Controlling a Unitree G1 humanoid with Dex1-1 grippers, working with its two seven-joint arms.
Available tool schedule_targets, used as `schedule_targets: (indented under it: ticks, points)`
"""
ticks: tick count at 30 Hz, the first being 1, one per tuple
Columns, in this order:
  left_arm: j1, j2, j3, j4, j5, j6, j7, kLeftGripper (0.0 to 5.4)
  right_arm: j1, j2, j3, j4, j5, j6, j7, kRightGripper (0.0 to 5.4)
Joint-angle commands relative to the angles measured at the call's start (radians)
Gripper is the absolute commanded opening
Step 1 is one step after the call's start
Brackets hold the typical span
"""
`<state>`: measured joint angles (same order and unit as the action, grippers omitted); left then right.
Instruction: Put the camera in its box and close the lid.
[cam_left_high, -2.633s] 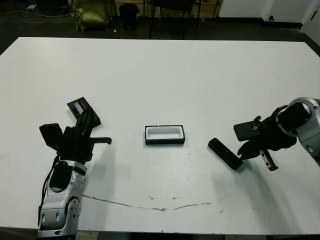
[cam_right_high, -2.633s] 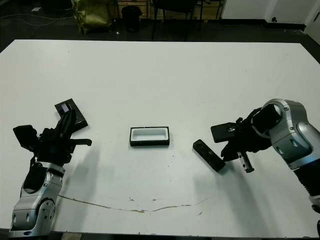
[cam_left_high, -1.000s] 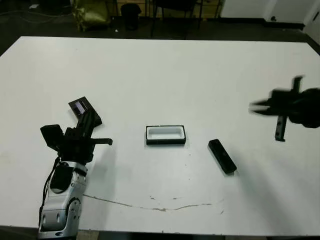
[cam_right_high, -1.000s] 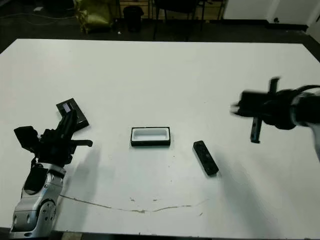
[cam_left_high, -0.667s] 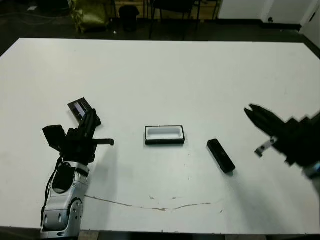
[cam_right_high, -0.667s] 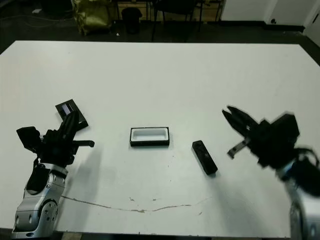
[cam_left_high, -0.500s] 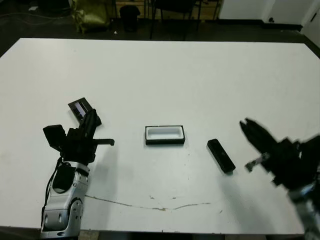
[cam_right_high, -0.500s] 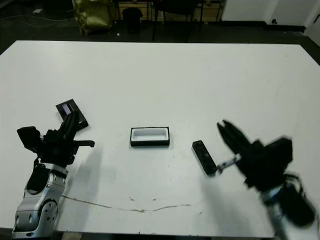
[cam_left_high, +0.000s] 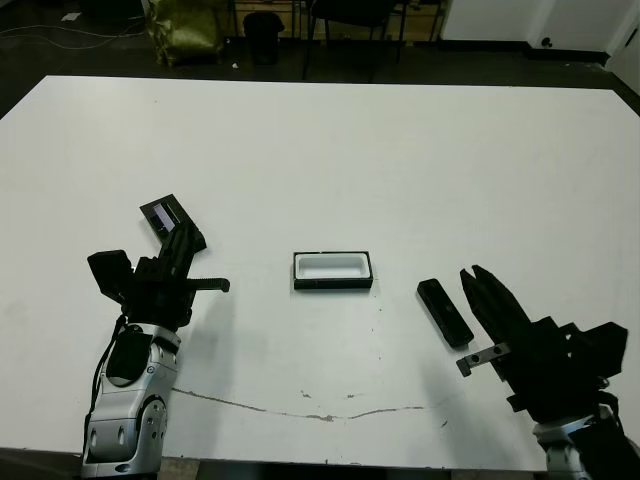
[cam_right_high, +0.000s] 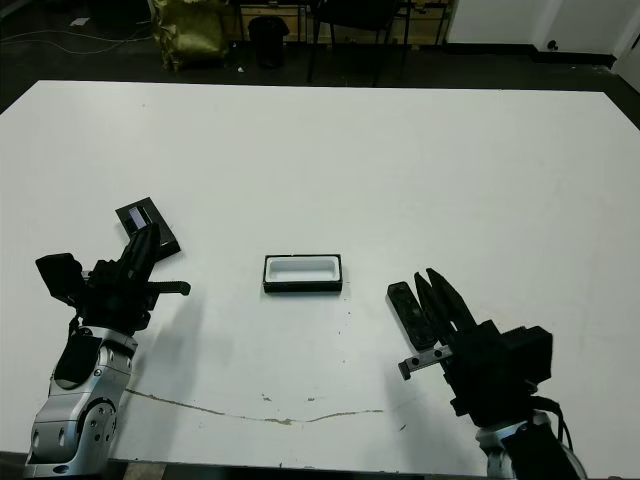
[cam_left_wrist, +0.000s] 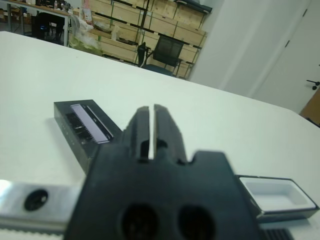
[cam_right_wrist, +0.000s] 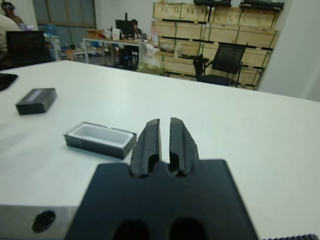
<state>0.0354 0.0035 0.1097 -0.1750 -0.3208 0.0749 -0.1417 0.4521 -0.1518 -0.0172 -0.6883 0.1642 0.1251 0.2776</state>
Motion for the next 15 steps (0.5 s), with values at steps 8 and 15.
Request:
schedule_targets:
  ticks: [8, 15]
  points:
    - [0.01, 0.004, 0.005, 0.002, -0.001, 0.031, 0.009, 0.02, 0.048, -0.001, 0.014, 0.101, -0.039, -0.055, -0.038, 0.0]
    - [0.012, 0.009, 0.008, 0.001, 0.0, 0.027, 0.001, 0.0, 0.05, -0.039, 0.009, 0.056, -0.024, 0.061, -0.025, 0.2]
